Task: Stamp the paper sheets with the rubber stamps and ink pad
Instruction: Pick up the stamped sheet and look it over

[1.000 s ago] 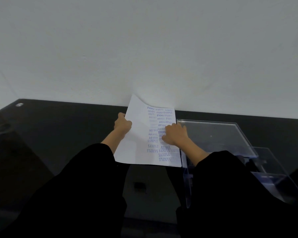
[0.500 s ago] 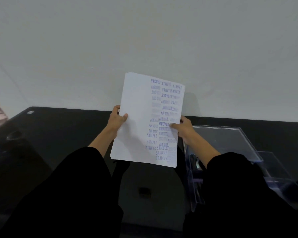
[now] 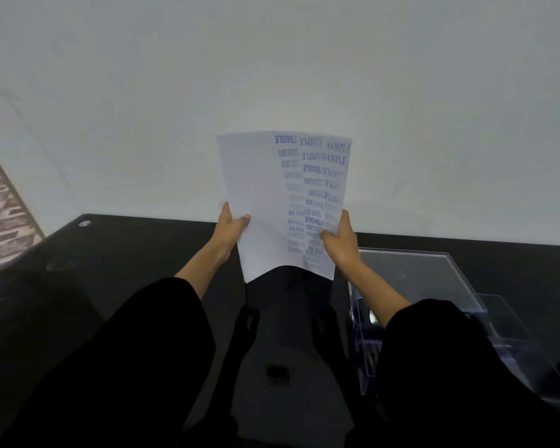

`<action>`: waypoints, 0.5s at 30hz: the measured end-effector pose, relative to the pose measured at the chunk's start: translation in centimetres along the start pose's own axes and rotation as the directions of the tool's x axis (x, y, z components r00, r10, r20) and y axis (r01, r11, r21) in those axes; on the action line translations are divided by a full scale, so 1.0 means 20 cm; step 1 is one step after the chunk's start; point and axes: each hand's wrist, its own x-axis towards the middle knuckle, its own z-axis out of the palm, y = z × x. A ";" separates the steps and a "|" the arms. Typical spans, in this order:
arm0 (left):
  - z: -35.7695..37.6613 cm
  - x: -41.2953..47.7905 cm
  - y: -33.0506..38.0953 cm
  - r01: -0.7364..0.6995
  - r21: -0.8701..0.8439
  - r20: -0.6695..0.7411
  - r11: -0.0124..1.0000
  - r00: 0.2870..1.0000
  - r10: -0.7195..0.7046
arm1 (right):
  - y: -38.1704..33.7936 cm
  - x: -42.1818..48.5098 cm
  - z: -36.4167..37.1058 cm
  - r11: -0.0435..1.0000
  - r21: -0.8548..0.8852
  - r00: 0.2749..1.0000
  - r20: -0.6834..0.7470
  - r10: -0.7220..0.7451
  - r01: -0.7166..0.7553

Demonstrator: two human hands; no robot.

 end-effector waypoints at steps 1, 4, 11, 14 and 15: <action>0.01 -0.02 -0.02 0.009 0.050 0.024 0.999 1.000 -0.010 | 0.02 -0.01 0.00 0.998 -0.061 0.999 0.027 0.030 -0.028; 0.03 -0.06 -0.07 0.037 0.219 0.016 0.975 0.999 -0.042 | 0.06 -0.04 0.00 0.979 -0.200 0.996 0.077 0.055 -0.038; 0.00 -0.12 0.03 0.004 0.331 -0.042 0.944 0.999 0.010 | 0.00 -0.13 -0.09 0.968 -0.250 0.999 0.034 0.015 -0.006; -0.01 -0.17 0.10 0.013 0.356 -0.040 0.934 0.999 0.001 | -0.04 -0.21 -0.14 0.965 -0.262 0.999 0.051 0.004 0.010; -0.01 -0.20 0.11 0.022 0.362 -0.035 0.932 0.999 -0.010 | -0.06 -0.24 -0.15 0.964 -0.267 0.998 0.055 0.000 0.015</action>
